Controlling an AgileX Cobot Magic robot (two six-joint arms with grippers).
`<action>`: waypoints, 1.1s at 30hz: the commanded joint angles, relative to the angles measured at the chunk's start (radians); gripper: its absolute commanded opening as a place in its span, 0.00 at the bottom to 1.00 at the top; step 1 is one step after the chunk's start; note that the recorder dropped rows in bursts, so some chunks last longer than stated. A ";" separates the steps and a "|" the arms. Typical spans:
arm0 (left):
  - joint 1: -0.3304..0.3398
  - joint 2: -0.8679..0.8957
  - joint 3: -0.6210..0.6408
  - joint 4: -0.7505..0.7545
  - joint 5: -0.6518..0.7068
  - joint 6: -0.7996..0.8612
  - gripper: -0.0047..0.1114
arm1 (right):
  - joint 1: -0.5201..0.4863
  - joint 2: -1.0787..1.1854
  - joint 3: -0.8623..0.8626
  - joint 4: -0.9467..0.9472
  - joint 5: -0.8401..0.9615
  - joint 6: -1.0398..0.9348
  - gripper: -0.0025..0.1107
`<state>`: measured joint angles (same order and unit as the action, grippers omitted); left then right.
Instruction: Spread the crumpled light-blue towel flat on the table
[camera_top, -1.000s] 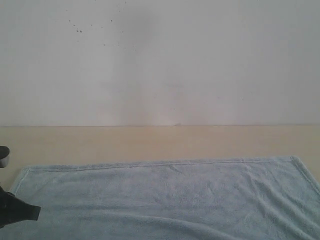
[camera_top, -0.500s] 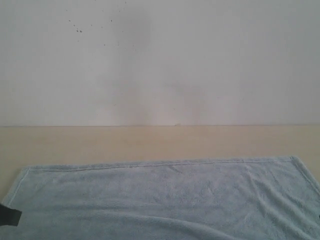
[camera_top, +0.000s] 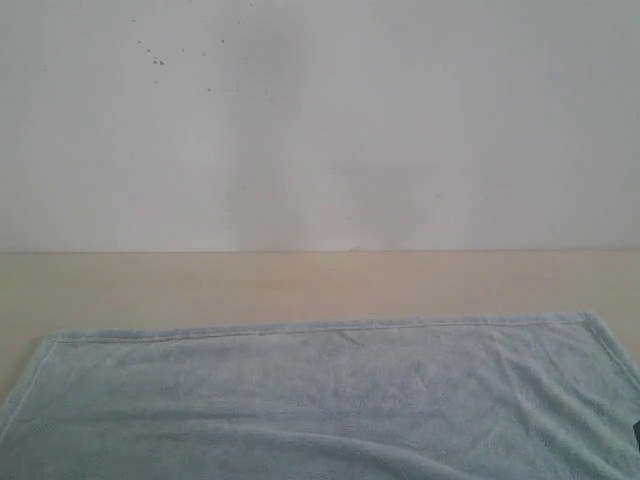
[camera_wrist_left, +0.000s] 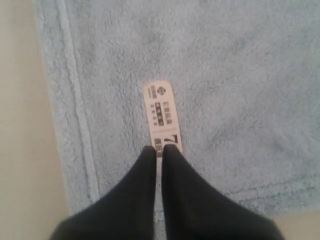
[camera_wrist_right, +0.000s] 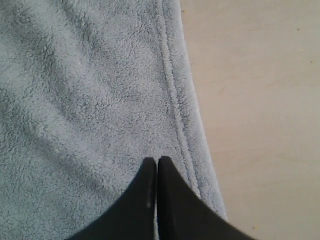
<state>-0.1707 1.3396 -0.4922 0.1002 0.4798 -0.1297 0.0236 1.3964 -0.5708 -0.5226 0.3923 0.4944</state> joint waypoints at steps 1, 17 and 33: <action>-0.004 -0.001 0.046 -0.067 -0.040 0.011 0.07 | -0.005 -0.009 0.001 0.015 -0.011 -0.010 0.02; -0.004 0.147 0.084 -0.084 -0.100 0.019 0.07 | -0.005 -0.009 0.001 0.020 -0.017 -0.014 0.02; -0.004 0.260 0.030 0.134 0.210 -0.098 0.07 | -0.005 -0.009 0.001 0.025 0.003 -0.014 0.02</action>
<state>-0.1749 1.5714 -0.4628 0.1230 0.5168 -0.1775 0.0236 1.3947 -0.5708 -0.5014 0.3894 0.4844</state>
